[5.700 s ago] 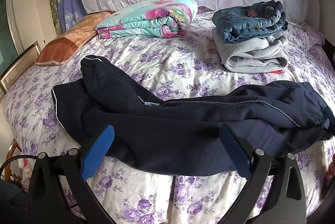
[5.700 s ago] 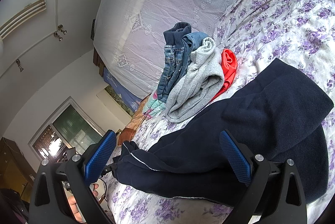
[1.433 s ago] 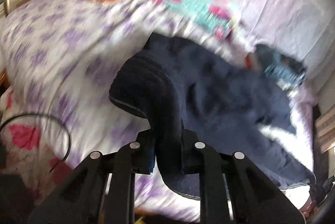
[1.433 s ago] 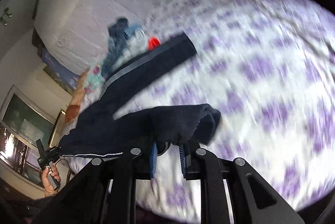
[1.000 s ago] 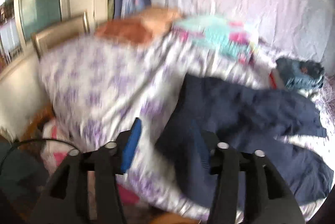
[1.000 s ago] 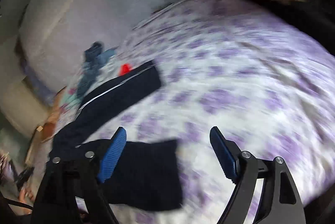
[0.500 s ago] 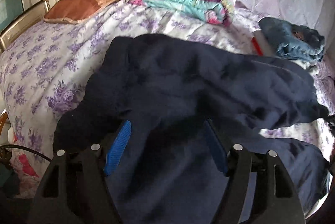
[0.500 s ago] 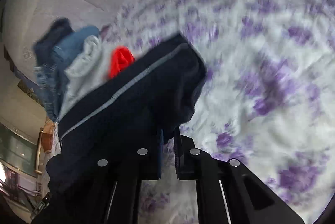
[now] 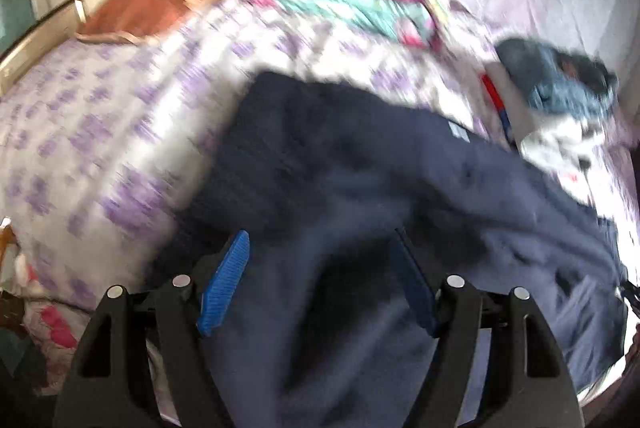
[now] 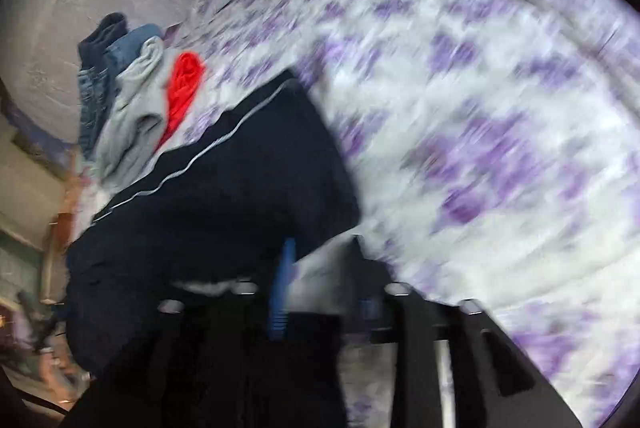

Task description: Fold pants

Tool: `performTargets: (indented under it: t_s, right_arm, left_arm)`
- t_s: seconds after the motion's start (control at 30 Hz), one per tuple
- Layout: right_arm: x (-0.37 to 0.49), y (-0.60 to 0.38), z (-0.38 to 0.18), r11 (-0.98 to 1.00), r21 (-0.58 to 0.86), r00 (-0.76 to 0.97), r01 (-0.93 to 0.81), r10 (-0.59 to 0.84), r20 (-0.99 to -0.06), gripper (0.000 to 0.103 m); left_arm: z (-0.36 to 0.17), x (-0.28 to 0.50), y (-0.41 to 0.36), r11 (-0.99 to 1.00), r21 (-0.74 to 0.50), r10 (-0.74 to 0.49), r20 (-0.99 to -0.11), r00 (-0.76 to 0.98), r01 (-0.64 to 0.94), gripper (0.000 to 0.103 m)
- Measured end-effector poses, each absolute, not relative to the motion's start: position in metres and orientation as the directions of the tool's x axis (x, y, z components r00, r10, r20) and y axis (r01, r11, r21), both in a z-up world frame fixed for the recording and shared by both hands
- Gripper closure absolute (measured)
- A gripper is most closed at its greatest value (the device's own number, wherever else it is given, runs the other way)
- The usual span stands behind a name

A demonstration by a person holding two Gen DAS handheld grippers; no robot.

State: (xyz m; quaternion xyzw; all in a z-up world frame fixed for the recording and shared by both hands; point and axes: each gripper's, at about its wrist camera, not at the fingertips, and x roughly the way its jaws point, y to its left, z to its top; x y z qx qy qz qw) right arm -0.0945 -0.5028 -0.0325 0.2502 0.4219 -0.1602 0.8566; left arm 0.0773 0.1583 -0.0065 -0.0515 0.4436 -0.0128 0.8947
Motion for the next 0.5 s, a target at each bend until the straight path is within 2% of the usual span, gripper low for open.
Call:
performTargets:
  t_s: [0.03,0.1,0.13,0.23,0.4,0.5]
  right_arm:
    - [-0.097,-0.502,-0.013,0.833,0.241,0.625,0.497,-0.151,-0.766,0.035]
    - [-0.091,-0.501,0.009,0.845,0.212,0.658,0.49,-0.199,-0.726,0.032]
    - [-0.086,-0.501,0.017,0.854,0.23,0.678,0.467,-0.179,-0.713,0.031]
    - [-0.05,-0.492,0.032,0.882,0.263,0.703,0.391,-0.102,-0.704,0.03]
    - [0.029,-0.429,0.02,0.875,0.462,0.656,0.145,0.264,-0.707,0.03]
    - [0.071,-0.372,0.005,0.883,0.466,0.61,0.06,0.337,-0.717,0.03]
  left_arm:
    - [0.001,0.08,0.166,0.994,-0.098,-0.052,-0.782,0.621,-0.041,0.031]
    - [0.02,0.095,0.192,0.992,-0.08,0.004,-0.76,0.65,-0.099,0.02]
    - [0.024,0.105,0.2,0.99,-0.061,0.035,-0.76,0.649,-0.125,0.016]
    - [0.024,0.145,0.226,0.984,-0.018,0.098,-0.779,0.619,-0.178,0.017]
    - [-0.002,0.19,0.236,0.975,-0.107,0.016,-0.842,0.539,-0.196,0.018]
    - [-0.026,0.202,0.222,0.977,-0.091,0.018,-0.864,0.504,-0.191,0.018]
